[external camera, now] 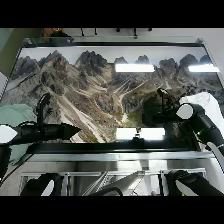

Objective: Fold the shirts.

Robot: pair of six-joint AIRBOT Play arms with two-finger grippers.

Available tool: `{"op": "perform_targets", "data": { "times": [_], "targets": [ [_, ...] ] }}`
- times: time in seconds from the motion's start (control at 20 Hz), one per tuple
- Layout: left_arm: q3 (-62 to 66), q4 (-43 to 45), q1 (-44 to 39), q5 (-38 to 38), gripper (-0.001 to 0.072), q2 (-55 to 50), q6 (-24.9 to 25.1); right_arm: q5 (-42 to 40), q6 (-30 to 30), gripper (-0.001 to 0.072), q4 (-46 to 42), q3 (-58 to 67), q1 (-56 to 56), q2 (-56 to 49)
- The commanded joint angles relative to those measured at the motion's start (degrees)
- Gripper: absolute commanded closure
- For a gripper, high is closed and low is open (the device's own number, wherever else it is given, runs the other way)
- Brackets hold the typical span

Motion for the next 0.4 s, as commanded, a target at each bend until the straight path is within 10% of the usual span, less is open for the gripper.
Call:
{"op": "perform_targets", "data": {
  "times": [0.0, 0.35],
  "targets": [
    [-1.46, 0.17, -0.33, 2.89, 0.0696, 2.54, -0.11, 1.03, 0.63, 0.0684, 2.45, -0.70, 0.61, 0.24],
    [-1.46, 0.13, -0.33, 2.67, 0.0696, 2.73, -0.55, 1.01, 0.63, 0.0684, 2.40, -0.70, 0.61, 0.24]
  ]
}}
